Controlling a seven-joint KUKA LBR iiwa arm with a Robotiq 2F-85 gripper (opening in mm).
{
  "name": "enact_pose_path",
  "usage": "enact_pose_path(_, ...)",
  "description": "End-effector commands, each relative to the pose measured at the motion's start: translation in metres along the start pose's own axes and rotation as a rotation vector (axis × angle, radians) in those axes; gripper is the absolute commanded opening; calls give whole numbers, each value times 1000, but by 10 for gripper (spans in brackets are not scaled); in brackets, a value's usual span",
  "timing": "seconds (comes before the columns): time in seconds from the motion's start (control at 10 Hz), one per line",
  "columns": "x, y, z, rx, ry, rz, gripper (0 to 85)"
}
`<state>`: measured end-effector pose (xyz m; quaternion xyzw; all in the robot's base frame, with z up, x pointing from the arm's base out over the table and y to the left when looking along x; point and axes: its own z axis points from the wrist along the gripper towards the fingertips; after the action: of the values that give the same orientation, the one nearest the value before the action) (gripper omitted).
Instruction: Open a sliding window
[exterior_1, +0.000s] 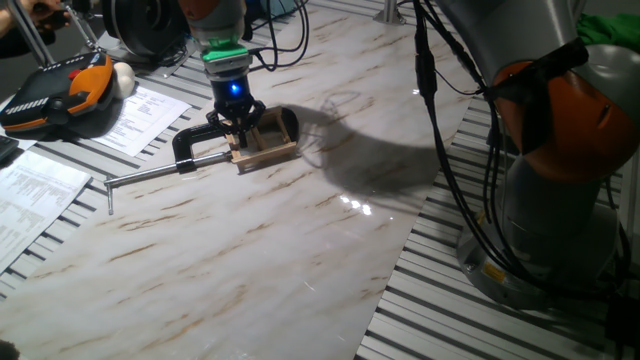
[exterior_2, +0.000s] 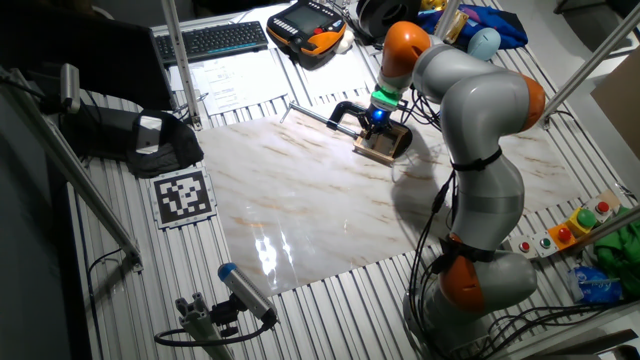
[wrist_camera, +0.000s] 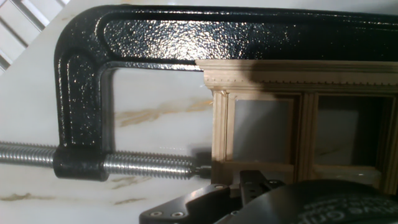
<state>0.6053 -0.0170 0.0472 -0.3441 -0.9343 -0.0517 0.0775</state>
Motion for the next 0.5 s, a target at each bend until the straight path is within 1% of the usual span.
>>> enact_pose_path(0.0, 0, 0, 0, 0, 0, 0, 0)
enact_pose_path(0.4, 0, 0, -1, 7, -5, -5, 0)
